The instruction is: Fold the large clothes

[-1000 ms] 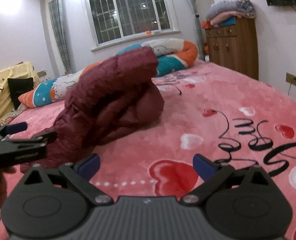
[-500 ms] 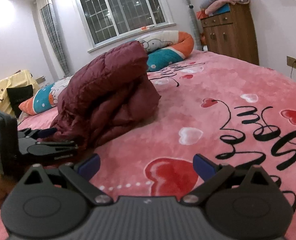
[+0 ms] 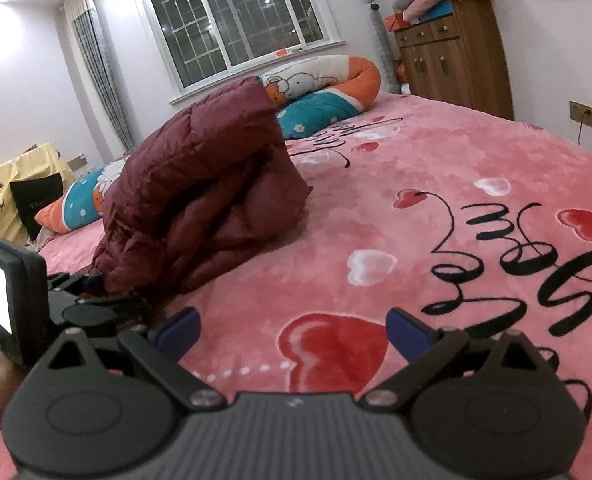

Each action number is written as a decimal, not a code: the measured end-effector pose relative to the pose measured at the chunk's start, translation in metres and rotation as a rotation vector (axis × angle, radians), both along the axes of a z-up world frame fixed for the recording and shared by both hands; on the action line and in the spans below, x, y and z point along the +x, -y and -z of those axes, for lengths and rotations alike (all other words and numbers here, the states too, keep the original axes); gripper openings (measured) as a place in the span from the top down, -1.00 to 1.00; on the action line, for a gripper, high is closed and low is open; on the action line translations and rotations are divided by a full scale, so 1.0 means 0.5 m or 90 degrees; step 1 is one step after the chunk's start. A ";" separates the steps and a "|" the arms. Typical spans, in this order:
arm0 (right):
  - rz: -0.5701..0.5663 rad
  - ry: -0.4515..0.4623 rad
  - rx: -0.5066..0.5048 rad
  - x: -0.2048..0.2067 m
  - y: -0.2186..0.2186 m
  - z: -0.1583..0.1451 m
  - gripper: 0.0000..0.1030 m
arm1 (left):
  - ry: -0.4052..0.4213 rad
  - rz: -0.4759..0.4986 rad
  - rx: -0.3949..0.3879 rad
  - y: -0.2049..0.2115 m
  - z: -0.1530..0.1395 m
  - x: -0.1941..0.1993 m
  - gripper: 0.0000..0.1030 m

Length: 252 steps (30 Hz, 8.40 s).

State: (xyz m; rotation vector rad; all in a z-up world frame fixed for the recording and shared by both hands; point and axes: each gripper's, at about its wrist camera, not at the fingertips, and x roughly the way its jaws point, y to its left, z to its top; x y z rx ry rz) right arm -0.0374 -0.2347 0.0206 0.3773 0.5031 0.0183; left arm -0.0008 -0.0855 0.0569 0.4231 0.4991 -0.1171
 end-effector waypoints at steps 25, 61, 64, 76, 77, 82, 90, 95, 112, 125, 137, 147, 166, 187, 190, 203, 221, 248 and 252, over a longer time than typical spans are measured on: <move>0.097 0.107 0.144 -0.140 0.183 -0.056 -0.92 | -0.042 0.264 -0.200 0.140 -0.153 -0.403 0.68; -0.085 0.099 -0.108 -0.080 -0.016 -0.200 -0.88 | -0.012 0.158 -0.202 0.024 -0.119 -0.515 -0.24; -0.094 0.098 -0.141 -0.036 -0.049 -0.205 -0.85 | 0.000 0.106 -0.227 -0.020 -0.126 -0.483 -0.24; -0.115 0.035 -0.248 0.164 -0.159 -0.185 -0.77 | 0.000 -0.033 -0.274 -0.144 -0.120 -0.396 -0.25; -0.112 0.029 -0.255 0.177 -0.166 -0.182 -0.76 | -0.001 -0.040 -0.276 -0.149 -0.118 -0.388 -0.25; -0.110 -0.011 -0.288 0.228 -0.184 -0.163 -0.68 | -0.017 -0.075 -0.297 -0.175 -0.103 -0.374 -0.25; -0.066 -0.061 -0.319 0.261 -0.173 -0.123 0.19 | -0.039 -0.098 -0.315 -0.196 -0.100 -0.363 -0.27; -0.004 -0.013 -0.280 0.223 -0.114 -0.155 0.72 | -0.042 -0.106 -0.319 -0.193 -0.104 -0.369 -0.27; 0.288 0.082 -0.185 -0.156 0.292 -0.219 0.83 | -0.019 -0.087 -0.274 -0.153 -0.126 -0.398 -0.27; 0.346 -0.065 -0.059 -0.322 0.410 -0.029 0.80 | 0.000 -0.074 -0.254 -0.110 -0.145 -0.415 -0.40; 0.287 -0.100 -0.073 -0.401 0.394 -0.050 -0.38 | -0.015 -0.147 -0.304 -0.156 -0.111 -0.310 -0.49; 0.301 -0.069 -0.173 -0.455 0.336 -0.144 -0.51 | -0.050 -0.142 -0.387 -0.202 -0.060 -0.205 -0.58; -0.146 0.034 -0.170 0.051 -0.013 -0.190 -0.71 | -0.164 -0.074 -0.433 -0.222 -0.001 -0.056 -0.62; -0.345 -0.083 -0.103 0.331 -0.021 -0.095 -0.88 | -0.205 -0.050 -0.457 -0.205 0.030 -0.010 -0.67; -0.359 -0.092 -0.102 0.332 -0.040 -0.090 -0.88 | -0.203 -0.047 -0.452 -0.200 0.031 -0.011 -0.63; -0.326 -0.025 -0.170 0.240 -0.114 -0.111 0.75 | -0.163 -0.036 -0.425 -0.177 0.020 -0.033 0.56; 0.132 0.185 -0.150 -0.086 0.122 -0.287 0.87 | -0.094 -0.047 -0.396 -0.208 -0.040 -0.161 0.86; 0.357 0.039 0.049 -0.210 0.342 -0.057 0.43 | -0.091 -0.013 -0.297 -0.142 -0.172 -0.237 0.77; 0.325 0.054 0.073 -0.212 0.352 -0.054 -0.02 | -0.080 0.024 -0.310 -0.083 -0.181 -0.147 0.42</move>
